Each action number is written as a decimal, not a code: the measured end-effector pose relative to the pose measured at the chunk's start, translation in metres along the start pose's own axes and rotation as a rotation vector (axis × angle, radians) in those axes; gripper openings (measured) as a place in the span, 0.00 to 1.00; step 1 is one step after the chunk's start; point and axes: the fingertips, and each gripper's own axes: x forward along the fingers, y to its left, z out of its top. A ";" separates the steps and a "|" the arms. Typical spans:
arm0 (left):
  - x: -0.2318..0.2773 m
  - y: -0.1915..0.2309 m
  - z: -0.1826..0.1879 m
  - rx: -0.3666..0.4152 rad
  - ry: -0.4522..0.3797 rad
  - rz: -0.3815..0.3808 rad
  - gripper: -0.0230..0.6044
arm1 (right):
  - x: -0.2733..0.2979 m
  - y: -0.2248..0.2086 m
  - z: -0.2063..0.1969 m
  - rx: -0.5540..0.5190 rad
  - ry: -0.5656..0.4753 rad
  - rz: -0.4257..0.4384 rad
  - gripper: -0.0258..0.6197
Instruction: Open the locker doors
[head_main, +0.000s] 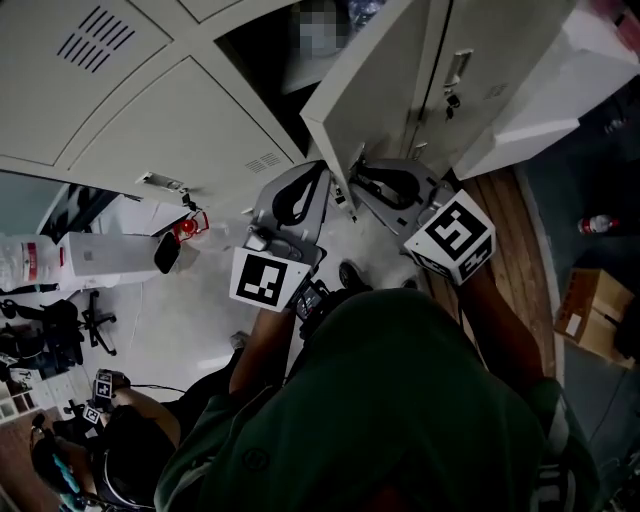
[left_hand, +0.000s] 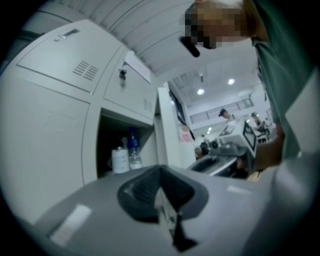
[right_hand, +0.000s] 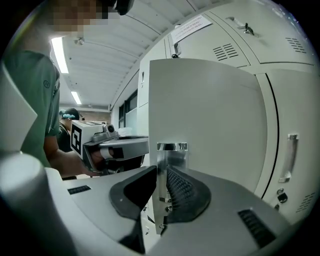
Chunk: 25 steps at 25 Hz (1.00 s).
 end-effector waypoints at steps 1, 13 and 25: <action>0.001 -0.005 0.002 0.002 0.000 0.002 0.01 | -0.006 0.000 -0.002 0.001 0.000 0.005 0.10; 0.028 -0.081 0.010 0.002 0.008 -0.025 0.01 | -0.084 -0.011 -0.018 0.049 -0.046 -0.001 0.09; 0.078 -0.138 0.010 0.024 0.012 -0.085 0.01 | -0.149 -0.045 -0.031 0.064 -0.076 -0.078 0.08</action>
